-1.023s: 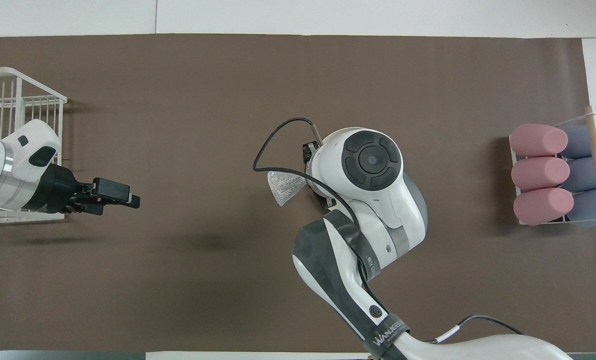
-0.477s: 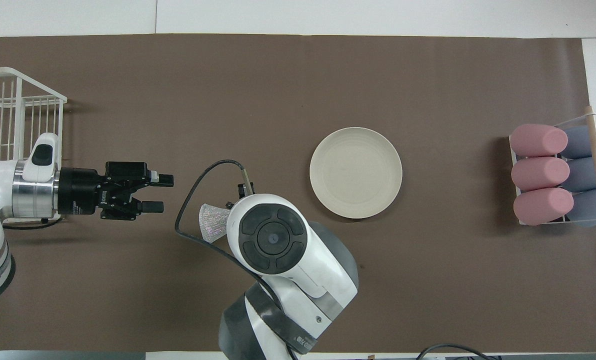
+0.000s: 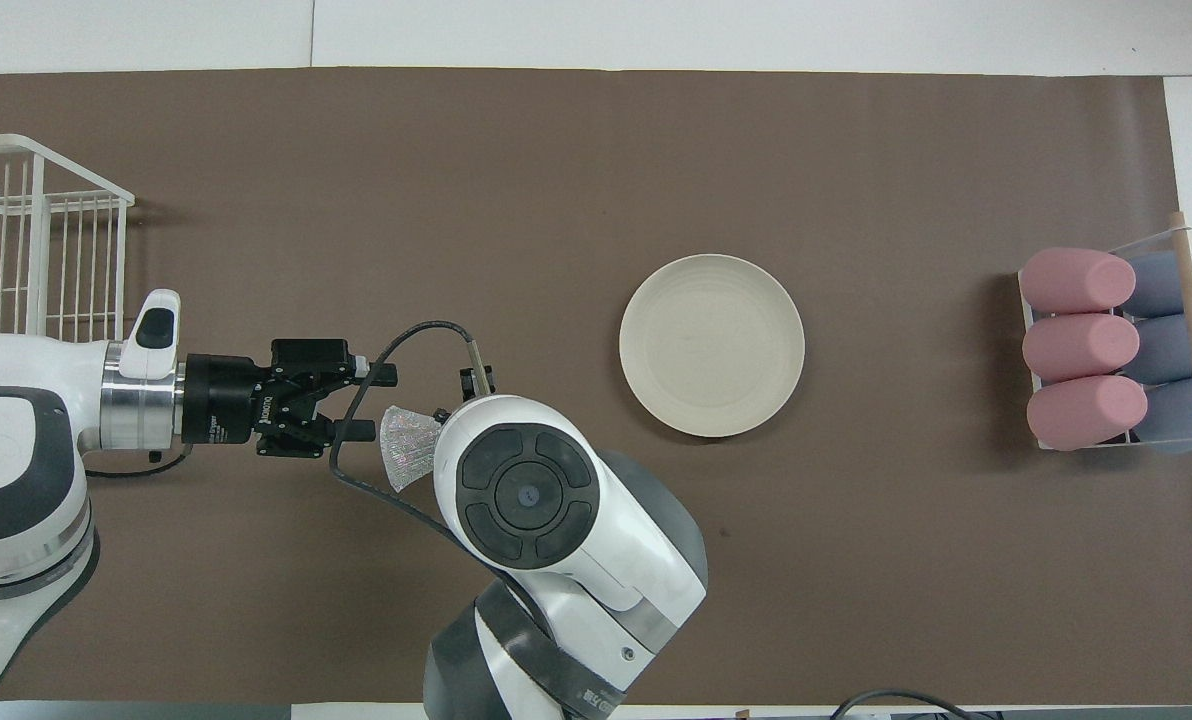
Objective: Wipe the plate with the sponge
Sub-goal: 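Grasp the sponge with the left gripper while the right gripper releases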
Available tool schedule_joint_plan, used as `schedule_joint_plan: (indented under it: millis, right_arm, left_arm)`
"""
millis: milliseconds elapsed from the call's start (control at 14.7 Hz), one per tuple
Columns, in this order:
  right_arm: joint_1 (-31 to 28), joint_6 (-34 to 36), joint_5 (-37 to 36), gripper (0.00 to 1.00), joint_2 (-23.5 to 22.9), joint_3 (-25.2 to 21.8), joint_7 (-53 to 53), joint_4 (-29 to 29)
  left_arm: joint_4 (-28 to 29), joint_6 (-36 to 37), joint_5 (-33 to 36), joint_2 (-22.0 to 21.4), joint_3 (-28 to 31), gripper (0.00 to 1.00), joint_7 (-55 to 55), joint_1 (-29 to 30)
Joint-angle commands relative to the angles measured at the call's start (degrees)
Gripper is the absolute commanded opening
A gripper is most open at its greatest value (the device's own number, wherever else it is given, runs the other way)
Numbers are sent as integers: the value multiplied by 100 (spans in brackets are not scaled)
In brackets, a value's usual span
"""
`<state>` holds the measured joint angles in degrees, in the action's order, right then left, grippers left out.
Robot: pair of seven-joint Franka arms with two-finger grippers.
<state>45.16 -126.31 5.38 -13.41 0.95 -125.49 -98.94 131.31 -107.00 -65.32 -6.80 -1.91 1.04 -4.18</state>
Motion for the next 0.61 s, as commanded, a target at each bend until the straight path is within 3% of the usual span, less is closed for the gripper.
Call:
schedule_joint_plan:
  millis: [0,68,273,341,477,545]
  right_arm:
    - [-25,89,-99,0,-65,19,-117,130]
    - [-25,98,-99,0,-65,19,-117,130]
    - [-25,98,-99,0,-65,19,-117,130]
    - [-25,98,-108,0,-65,19,-117,130]
    - [-34,98,-125,0,-65,19,-117,130]
    - [-34,89,-125,0,-65,19,-117,130]
  left_arm:
    - [149,-172,-148,-120,41,100,300,-267]
    - [149,-163,-148,-120,41,100,353,-276]
    - [140,29,-148,-129,50,82,397,-242]
    - [149,56,-148,-129,50,66,406,-241]
    - [140,91,-148,-129,50,8,511,-250]
    - [140,135,-139,-129,59,0,520,-250]
